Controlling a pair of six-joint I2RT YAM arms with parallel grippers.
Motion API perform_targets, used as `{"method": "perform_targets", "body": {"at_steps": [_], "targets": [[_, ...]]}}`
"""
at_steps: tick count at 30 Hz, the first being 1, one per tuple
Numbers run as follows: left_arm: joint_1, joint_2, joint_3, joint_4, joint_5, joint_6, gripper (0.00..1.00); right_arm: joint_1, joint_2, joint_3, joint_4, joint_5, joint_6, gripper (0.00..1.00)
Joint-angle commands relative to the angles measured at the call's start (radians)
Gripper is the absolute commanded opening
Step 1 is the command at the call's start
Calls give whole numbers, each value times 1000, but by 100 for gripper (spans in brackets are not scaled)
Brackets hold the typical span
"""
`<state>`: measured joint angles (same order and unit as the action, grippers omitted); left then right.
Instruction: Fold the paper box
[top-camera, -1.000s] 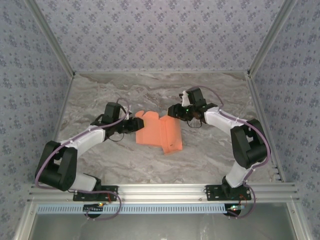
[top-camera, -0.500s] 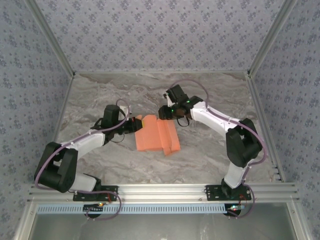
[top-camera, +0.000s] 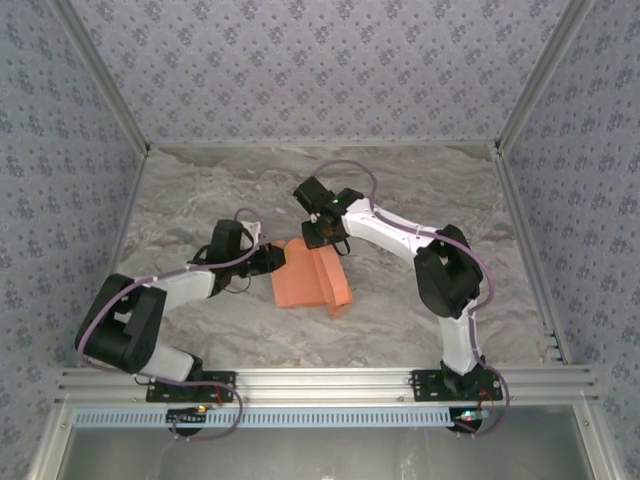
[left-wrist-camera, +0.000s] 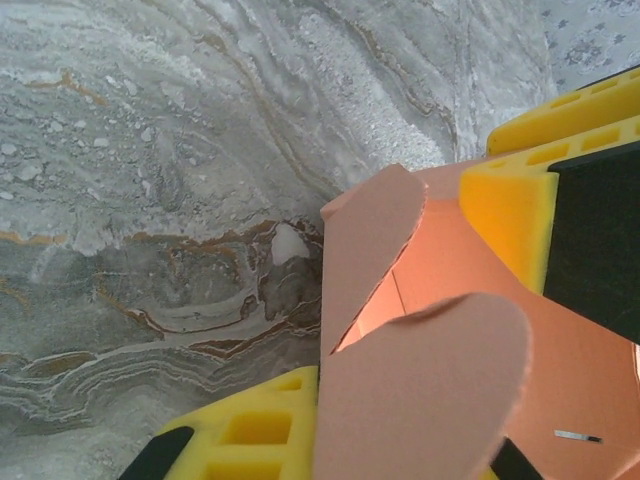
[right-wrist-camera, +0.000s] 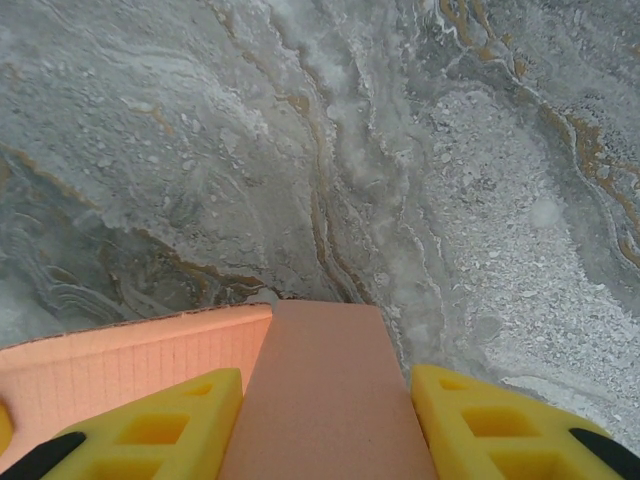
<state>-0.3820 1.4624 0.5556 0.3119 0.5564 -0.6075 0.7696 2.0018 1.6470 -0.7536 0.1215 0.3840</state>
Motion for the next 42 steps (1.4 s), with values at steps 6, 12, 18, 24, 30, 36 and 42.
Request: {"method": "perform_targets", "body": {"at_steps": [6, 12, 18, 24, 30, 36, 42], "targets": [[9, 3, -12, 94, -16, 2, 35, -18, 41, 28, -169, 125, -70, 40], [45, -101, -41, 54, -29, 12, 60, -55, 8, 49, -136, 48, -310, 41], [82, -253, -66, -43, -125, 84, 74, -54, 60, 116, -133, -82, -628, 44], [107, -255, -46, -61, -131, 86, 76, -59, 70, 171, -165, -131, -770, 61], [94, -215, 35, -53, -129, 89, 78, -93, -168, 8, -56, -271, -732, 67], [-64, -137, 163, -71, -212, 283, 83, -200, -485, -284, 139, -378, -522, 71], [-156, 23, 131, 182, -207, 523, 81, -470, -731, -614, 335, -484, -332, 69]]}}
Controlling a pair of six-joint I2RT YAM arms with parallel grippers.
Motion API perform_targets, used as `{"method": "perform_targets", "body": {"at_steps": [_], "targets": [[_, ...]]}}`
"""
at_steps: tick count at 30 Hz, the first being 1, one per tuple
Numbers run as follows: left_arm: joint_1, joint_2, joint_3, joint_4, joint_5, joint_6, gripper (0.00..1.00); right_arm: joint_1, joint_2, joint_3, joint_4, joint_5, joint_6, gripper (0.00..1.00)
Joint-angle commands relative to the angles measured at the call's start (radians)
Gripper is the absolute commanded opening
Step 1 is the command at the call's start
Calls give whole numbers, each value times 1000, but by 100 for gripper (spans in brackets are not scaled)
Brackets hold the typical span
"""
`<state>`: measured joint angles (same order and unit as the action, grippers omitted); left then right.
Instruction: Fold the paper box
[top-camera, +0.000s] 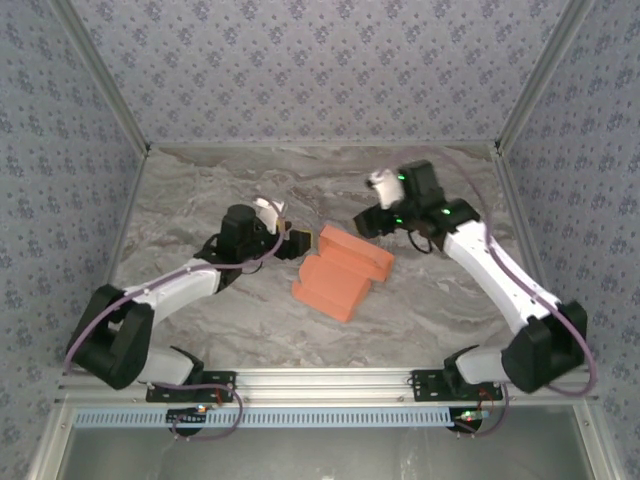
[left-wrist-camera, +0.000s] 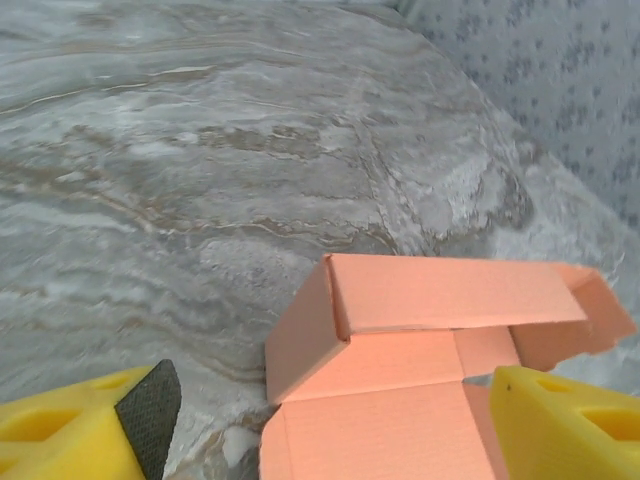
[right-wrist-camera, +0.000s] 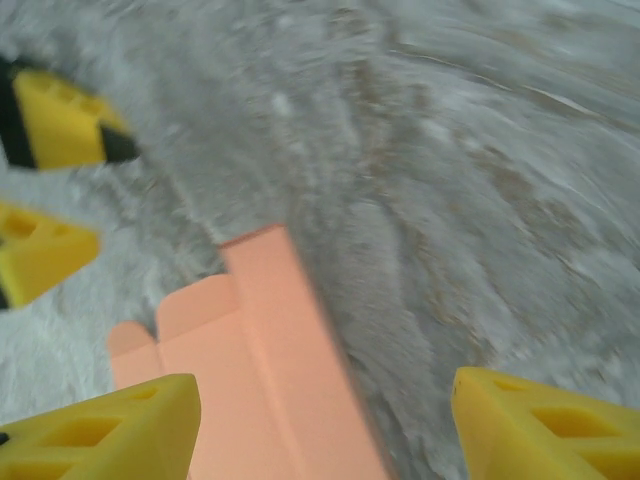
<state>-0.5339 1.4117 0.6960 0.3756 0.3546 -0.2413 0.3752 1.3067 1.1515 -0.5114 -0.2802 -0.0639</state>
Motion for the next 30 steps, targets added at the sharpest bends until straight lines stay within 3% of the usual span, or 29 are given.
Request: {"method": "perform_targets", "body": {"at_steps": [1, 5, 8, 10, 15, 22, 30], "targets": [[-6, 112, -7, 146, 3, 182, 80, -108, -74, -168, 114, -84, 108, 69], [-39, 233, 26, 201, -25, 239, 78, -205, -124, -221, 48, -72, 110, 69], [-88, 301, 33, 252, -43, 378, 66, -248, -131, -248, 27, -84, 121, 68], [-107, 339, 7, 355, -49, 427, 63, -264, -139, -270, 36, -102, 132, 68], [-112, 408, 40, 412, -55, 365, 56, -273, -150, -305, 63, -134, 152, 67], [-125, 447, 47, 463, -212, 294, 35, -258, -152, -374, 144, -171, 193, 64], [-155, 472, 96, 437, -210, 297, 23, -241, -112, -399, 135, -156, 171, 64]]}}
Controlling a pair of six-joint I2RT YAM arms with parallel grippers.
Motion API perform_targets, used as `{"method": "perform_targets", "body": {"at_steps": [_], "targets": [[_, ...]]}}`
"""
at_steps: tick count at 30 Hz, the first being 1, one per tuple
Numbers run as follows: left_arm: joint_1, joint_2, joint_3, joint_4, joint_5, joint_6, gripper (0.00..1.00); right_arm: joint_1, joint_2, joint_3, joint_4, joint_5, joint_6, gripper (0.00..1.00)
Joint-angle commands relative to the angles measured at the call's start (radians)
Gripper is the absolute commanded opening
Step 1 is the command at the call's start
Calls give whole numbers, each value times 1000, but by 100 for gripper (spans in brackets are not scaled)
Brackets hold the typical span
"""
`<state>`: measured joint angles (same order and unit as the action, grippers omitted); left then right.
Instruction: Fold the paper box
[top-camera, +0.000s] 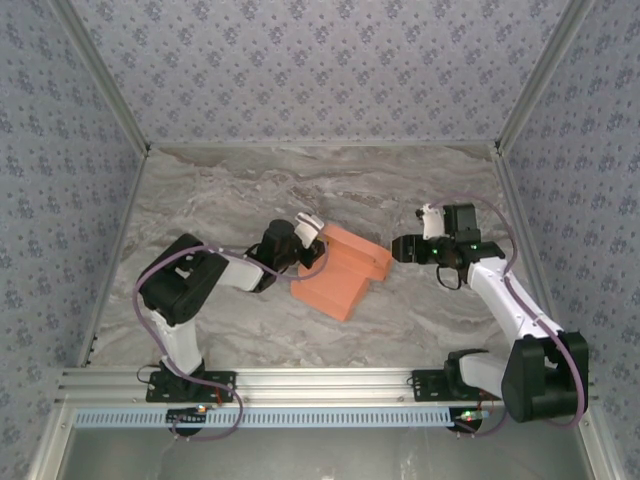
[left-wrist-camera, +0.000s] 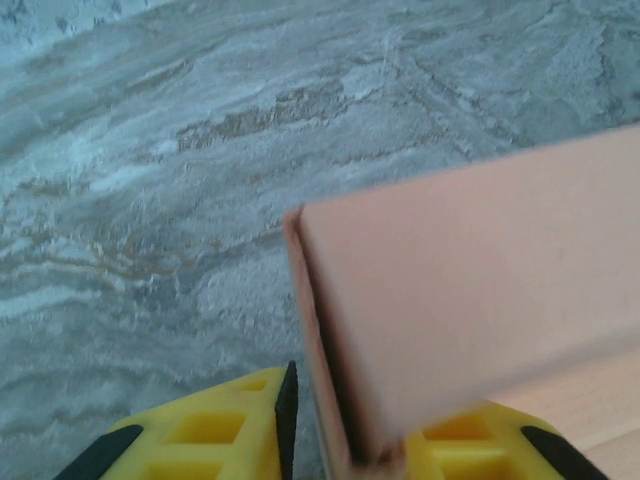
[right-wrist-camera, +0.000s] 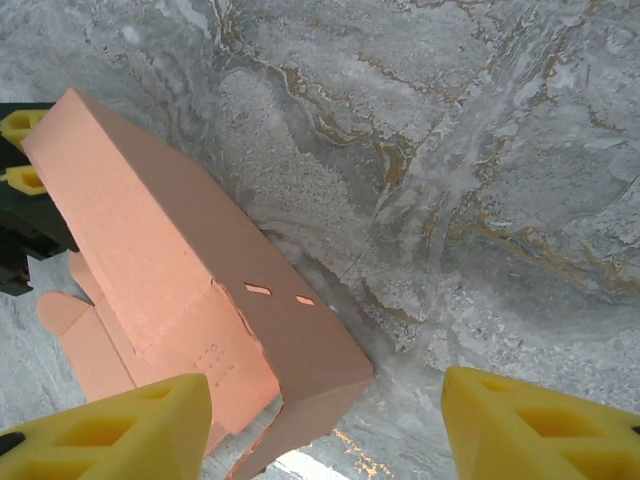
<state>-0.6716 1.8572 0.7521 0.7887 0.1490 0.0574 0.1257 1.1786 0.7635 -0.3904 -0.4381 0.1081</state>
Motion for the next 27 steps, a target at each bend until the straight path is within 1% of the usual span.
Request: {"method": "perform_targets", "body": {"at_steps": [1, 3, 6, 8, 12, 14, 15, 16, 18, 20, 22, 24, 27], "targets": [[-21, 32, 45, 16, 0, 3, 19, 12, 23, -11, 20, 12, 1, 63], [-28, 40, 57, -1, 1, 15, 10, 28, 39, 0, 24, 27, -4, 63], [-28, 38, 54, -4, -5, 21, 2, 57, 71, 19, 16, 53, -11, 62], [-29, 22, 48, -20, -18, 32, 0, 61, 70, 13, 32, 31, -10, 63], [-24, -51, 39, -122, -38, 57, 0, 65, -9, -35, 100, -38, -10, 66], [-9, -93, 39, -184, -29, 36, 0, 69, -53, -65, 127, -83, -68, 67], [5, -114, 37, -211, -16, 15, 0, 81, -80, -87, 151, -95, -94, 67], [18, -132, 31, -225, -3, -6, 0, 96, -102, -106, 175, -79, -113, 67], [63, -173, 12, -242, 37, -69, 0, 170, -148, -141, 215, -16, -165, 67], [109, -206, -4, -259, 82, -133, 0, 213, -170, -173, 267, -9, -194, 68], [156, -227, -2, -302, 135, -191, 0, 224, -176, -205, 326, -19, -205, 68], [194, -241, -10, -306, 198, -250, 0, 235, -174, -228, 377, -4, -237, 68], [216, -250, -12, -314, 260, -310, 0, 264, -165, -274, 501, 16, -269, 69]]}}
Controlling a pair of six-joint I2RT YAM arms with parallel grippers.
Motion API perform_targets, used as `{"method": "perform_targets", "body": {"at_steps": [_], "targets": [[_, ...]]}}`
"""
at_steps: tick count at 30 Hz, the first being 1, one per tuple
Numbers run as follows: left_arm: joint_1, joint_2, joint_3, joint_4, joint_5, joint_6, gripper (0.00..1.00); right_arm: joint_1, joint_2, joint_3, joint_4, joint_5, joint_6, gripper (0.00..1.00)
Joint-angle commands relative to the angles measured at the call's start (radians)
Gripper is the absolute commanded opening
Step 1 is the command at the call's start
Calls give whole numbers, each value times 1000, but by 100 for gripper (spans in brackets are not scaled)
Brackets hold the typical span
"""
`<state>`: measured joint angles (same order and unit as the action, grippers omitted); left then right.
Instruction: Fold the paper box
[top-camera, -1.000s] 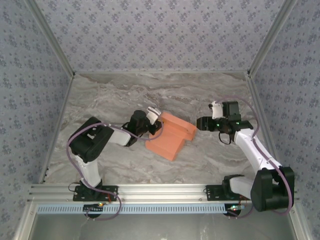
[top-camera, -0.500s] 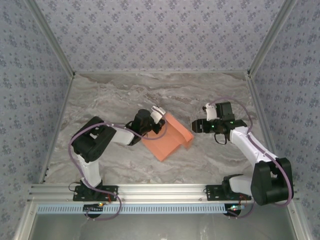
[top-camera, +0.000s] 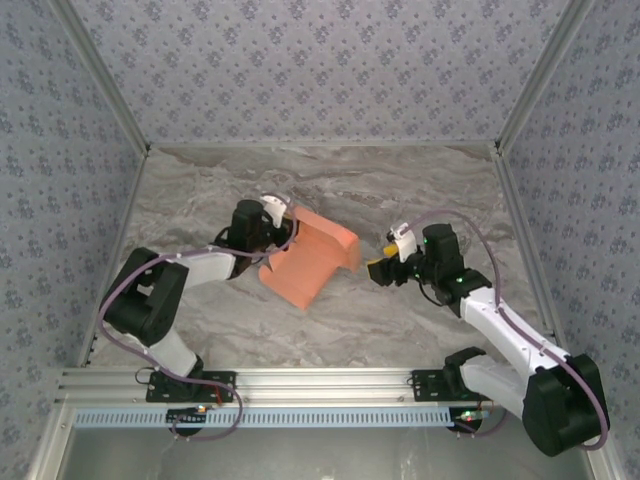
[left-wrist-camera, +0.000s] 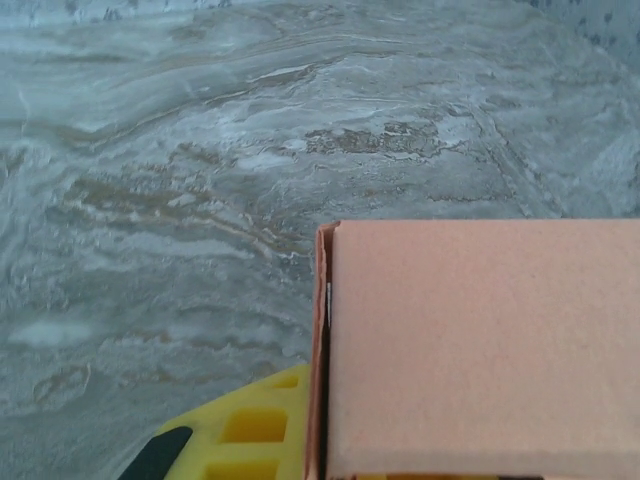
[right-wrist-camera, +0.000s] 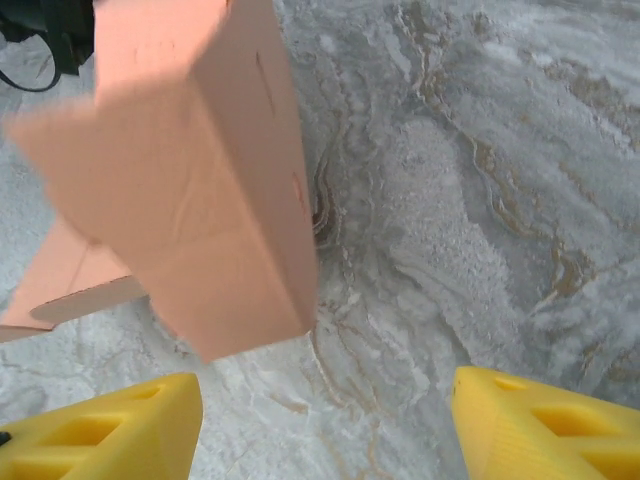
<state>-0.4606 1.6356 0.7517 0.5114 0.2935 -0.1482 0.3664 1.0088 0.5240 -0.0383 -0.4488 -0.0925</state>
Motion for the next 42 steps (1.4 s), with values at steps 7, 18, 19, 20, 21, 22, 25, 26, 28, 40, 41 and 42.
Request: {"method": "perform_targets", "body": {"at_steps": [7, 18, 19, 20, 21, 22, 25, 26, 28, 40, 41, 42], "targets": [[5, -30, 2, -70, 159, -106, 0, 27, 91, -23, 257, -75, -141, 69], [4, -20, 1, -60, 152, -153, 0, 104, 177, 40, 316, -90, -145, 60], [3, -19, -3, -56, 142, -157, 0, 111, 180, 41, 327, -65, -138, 58], [1, -22, -10, -54, 128, -159, 0, 122, 183, 40, 342, -27, -125, 56], [-2, -23, -15, -55, 110, -160, 0, 128, 186, 42, 352, -4, -116, 55], [-7, -26, -20, -56, 96, -160, 0, 137, 188, 43, 369, 23, -99, 55], [-20, -31, -29, -57, 49, -170, 0, 162, 204, 49, 411, 34, -59, 55], [-25, -31, -29, -56, 42, -169, 0, 169, 209, 51, 419, 31, -56, 55], [-32, -31, -30, -56, 17, -169, 0, 174, 215, 55, 429, 19, -60, 54], [-52, -53, -41, -53, -62, -207, 0, 243, 321, 87, 495, 165, -68, 41], [-55, -54, -43, -54, -73, -211, 0, 252, 331, 89, 506, 180, -66, 41], [-56, -53, -45, -54, -85, -215, 0, 261, 344, 91, 514, 204, -64, 42]]}}
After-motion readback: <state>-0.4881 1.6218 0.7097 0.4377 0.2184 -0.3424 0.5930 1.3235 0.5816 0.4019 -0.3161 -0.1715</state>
